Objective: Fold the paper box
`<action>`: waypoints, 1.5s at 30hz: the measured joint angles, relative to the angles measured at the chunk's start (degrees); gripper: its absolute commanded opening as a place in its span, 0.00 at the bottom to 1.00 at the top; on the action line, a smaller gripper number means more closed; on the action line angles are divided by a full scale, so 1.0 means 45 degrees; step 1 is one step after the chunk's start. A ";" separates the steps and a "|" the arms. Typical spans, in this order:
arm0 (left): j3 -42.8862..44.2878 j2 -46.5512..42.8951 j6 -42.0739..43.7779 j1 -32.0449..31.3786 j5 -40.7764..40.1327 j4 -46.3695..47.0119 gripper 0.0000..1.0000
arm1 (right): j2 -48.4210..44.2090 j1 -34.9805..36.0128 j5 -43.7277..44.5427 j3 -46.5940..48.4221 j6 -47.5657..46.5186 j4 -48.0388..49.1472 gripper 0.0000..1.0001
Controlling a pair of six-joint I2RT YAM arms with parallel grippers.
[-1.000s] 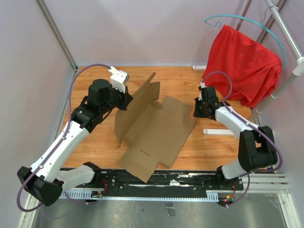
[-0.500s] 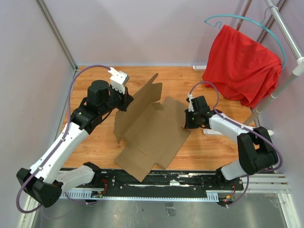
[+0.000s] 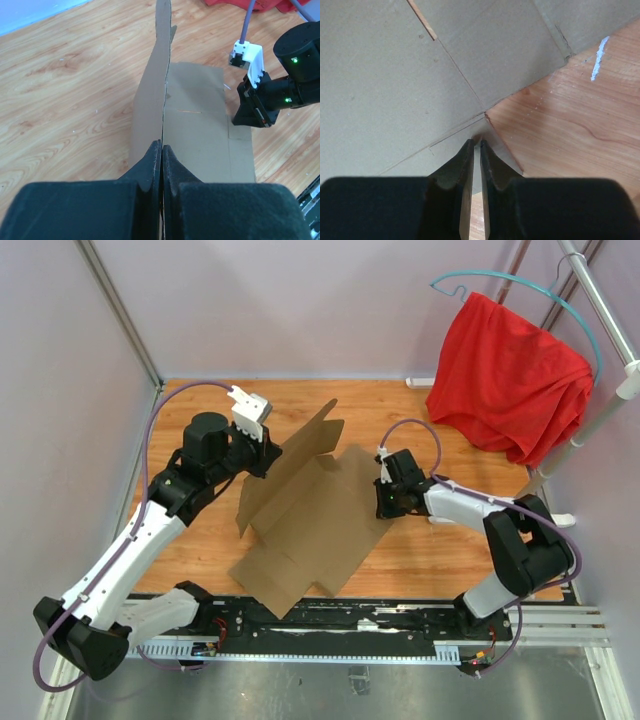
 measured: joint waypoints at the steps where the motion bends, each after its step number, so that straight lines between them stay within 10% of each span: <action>1: -0.0005 0.0000 0.0000 0.0000 0.0000 0.0000 0.00 | -0.0005 0.0049 0.0087 0.0000 -0.0005 0.0010 0.11; 19: -0.0005 -0.0078 0.0005 0.0000 -0.0058 0.0019 0.00 | -0.5858 0.0141 0.2375 0.0811 -0.0491 -0.3434 0.14; 45: -0.0005 -0.0078 0.0005 0.0000 -0.0078 0.0015 0.00 | -0.3920 0.2215 0.0321 -0.2788 0.1122 -0.1739 0.13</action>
